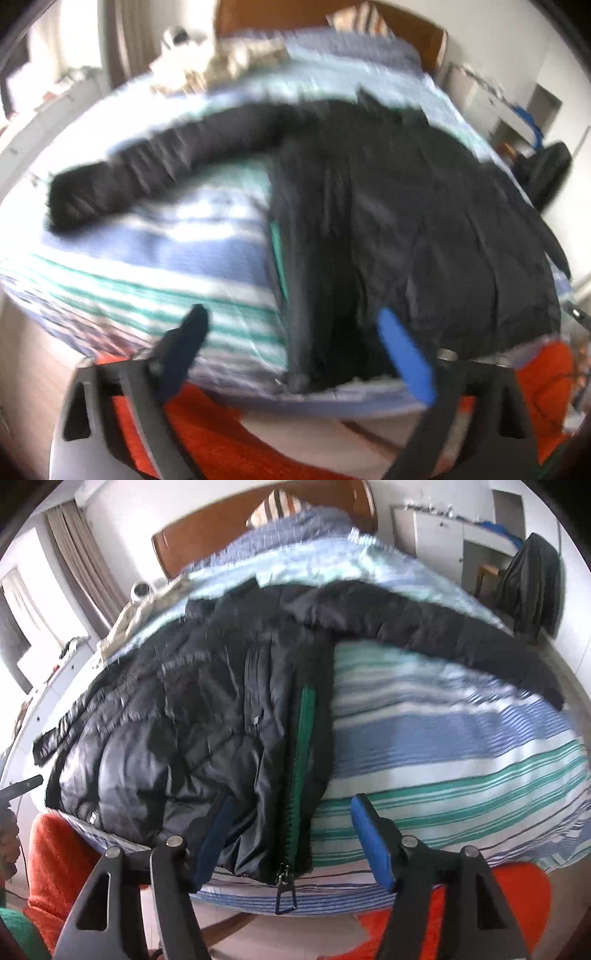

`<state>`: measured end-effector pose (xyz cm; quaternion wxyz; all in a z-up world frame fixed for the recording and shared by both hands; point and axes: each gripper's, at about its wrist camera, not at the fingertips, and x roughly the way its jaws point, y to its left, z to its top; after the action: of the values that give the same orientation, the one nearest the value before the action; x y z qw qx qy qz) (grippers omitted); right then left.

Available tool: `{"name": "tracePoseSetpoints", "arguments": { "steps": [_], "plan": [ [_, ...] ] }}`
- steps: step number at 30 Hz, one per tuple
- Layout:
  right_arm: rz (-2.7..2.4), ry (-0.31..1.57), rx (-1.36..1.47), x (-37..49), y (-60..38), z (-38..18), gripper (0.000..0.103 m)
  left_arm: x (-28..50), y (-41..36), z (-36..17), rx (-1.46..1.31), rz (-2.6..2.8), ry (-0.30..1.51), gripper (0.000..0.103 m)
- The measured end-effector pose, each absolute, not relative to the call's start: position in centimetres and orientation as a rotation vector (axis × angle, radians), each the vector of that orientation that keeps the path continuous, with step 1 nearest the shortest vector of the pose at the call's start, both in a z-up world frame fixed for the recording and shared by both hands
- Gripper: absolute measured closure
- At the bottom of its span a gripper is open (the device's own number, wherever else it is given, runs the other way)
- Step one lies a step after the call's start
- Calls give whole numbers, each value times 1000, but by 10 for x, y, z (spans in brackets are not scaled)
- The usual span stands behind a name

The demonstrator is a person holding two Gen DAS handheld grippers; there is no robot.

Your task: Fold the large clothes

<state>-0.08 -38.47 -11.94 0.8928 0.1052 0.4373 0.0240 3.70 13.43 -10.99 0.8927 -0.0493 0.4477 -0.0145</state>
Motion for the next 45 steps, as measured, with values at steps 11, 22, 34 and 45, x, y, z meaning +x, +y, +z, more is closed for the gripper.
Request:
{"name": "tracePoseSetpoints", "arguments": {
  "steps": [11, 22, 34, 45],
  "plan": [
    [11, 727, 25, -12, -345, -78, 26, 31, 102, -74, -90, -75, 761, 2],
    [51, 588, -63, -18, -319, -65, 12, 25, 52, -62, 21, -125, 752, 0],
    [90, 696, -112, -20, -296, -78, 12, 28, 33, -35, 26, -194, 702, 0],
    [137, 682, -299, -24, -257, -80, 12, 26, 24, -43, 113, -145, 704, 0]
  ]
}}
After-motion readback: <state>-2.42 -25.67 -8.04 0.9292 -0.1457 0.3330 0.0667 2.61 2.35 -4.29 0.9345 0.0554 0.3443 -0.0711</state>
